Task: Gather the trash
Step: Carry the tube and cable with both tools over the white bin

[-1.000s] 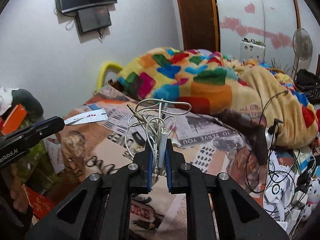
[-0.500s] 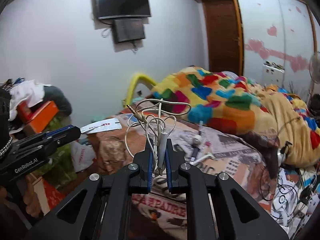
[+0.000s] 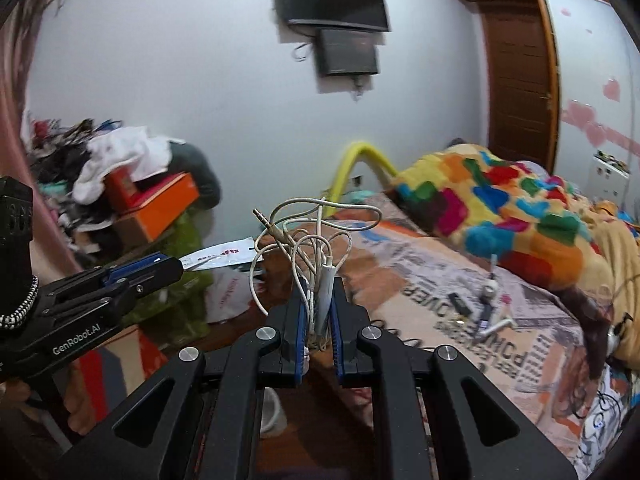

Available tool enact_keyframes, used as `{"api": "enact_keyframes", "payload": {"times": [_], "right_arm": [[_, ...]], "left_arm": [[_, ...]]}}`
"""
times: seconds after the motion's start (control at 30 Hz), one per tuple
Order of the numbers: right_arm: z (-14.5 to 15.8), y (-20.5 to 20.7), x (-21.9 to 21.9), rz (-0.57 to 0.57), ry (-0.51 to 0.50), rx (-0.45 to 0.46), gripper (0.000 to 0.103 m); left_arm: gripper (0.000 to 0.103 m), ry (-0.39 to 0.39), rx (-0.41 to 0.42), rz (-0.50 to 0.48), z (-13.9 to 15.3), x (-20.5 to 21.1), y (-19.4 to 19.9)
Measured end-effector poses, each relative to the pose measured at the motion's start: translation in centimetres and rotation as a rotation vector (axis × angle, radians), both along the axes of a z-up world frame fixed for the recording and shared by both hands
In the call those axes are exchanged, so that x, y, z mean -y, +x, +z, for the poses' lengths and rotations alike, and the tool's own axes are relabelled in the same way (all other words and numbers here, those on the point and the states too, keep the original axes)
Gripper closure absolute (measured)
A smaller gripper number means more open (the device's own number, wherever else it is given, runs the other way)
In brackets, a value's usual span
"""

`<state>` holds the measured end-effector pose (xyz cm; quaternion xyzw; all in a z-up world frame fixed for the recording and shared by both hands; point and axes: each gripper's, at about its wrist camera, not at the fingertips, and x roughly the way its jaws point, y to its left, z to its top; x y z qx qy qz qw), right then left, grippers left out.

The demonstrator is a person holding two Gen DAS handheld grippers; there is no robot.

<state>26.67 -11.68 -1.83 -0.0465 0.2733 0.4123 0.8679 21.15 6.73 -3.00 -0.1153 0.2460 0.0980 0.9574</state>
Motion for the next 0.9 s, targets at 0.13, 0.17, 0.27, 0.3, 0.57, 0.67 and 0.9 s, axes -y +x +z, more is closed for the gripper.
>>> {"api": "enact_keyframes", "payload": {"times": [0.13, 0.17, 0.27, 0.3, 0.57, 0.67, 0.9], "right_arm": [[-0.5, -1.6, -2.8, 0.069, -0.014, -0.013, 0.093], [-0.8, -1.9, -3.6, 0.091, -0.019, -0.022, 0.093], [-1.5, -2.9, -5.5, 0.145, -0.032, -0.044, 0.093], [-1.6, -3.1, -5.9, 0.157, -0.037, -0.049, 0.093], [-4.7, -5.0, -11.1, 0.268, -0.120, -0.100, 0.093], [-6.4, -5.3, -13.3, 0.300, -0.164, -0.127, 0.093], [-10.9, -5.4, -17.2, 0.350, -0.275, -0.186, 0.093]], "left_arm": [[0.081, -0.002, -0.016, 0.069, -0.8, -2.7, -2.7], [0.081, -0.005, -0.019, 0.082, -1.0, -3.1, -3.1], [0.081, -0.015, -0.033, 0.128, -1.7, -4.8, -4.8], [0.081, -0.020, -0.039, 0.145, -2.0, -5.3, -5.5], [0.081, -0.056, -0.116, 0.242, -5.6, -9.7, -8.3], [0.081, -0.082, -0.157, 0.275, -7.6, -11.3, -8.7], [0.081, -0.146, -0.261, 0.336, -12.8, -14.5, -8.7]]}}
